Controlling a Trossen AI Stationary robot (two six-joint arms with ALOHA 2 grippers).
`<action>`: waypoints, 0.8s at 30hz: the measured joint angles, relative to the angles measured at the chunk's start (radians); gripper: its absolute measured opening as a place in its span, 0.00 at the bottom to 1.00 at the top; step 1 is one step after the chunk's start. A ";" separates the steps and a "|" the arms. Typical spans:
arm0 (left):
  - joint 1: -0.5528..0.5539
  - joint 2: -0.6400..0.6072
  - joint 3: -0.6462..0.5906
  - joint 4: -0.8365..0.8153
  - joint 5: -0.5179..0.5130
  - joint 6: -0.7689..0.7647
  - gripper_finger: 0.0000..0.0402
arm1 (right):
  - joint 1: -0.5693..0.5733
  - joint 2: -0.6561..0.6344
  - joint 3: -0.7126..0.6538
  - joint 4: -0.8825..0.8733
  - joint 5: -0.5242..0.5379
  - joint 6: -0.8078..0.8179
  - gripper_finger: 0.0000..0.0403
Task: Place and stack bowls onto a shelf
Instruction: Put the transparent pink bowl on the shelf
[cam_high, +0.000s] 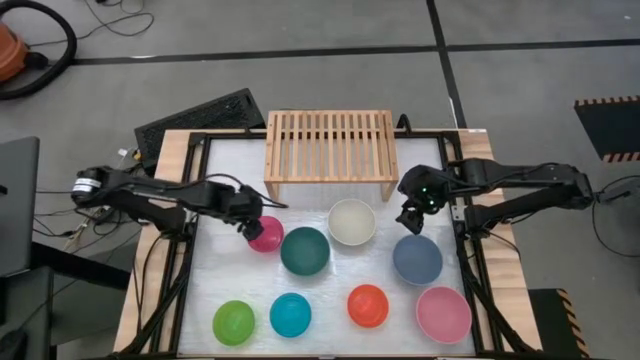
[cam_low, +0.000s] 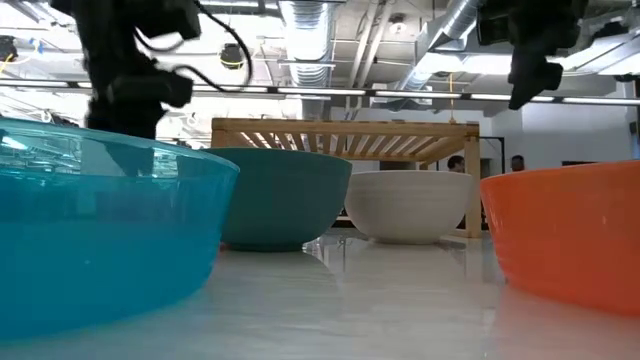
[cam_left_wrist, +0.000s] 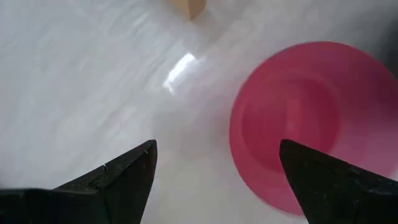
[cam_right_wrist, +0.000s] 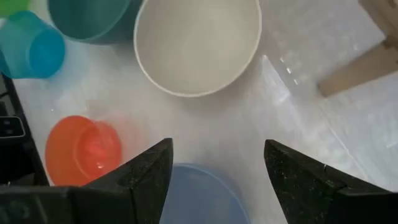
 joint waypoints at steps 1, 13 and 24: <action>0.013 0.020 -0.011 0.032 0.021 0.022 0.80 | 0.000 0.000 0.002 0.000 0.000 0.000 0.70; 0.092 0.150 -0.110 0.208 0.188 0.122 0.70 | 0.022 0.000 0.002 -0.004 0.019 0.012 0.70; 0.092 0.088 -0.110 0.207 0.220 -0.079 0.03 | 0.017 0.001 0.002 0.024 0.120 0.056 0.70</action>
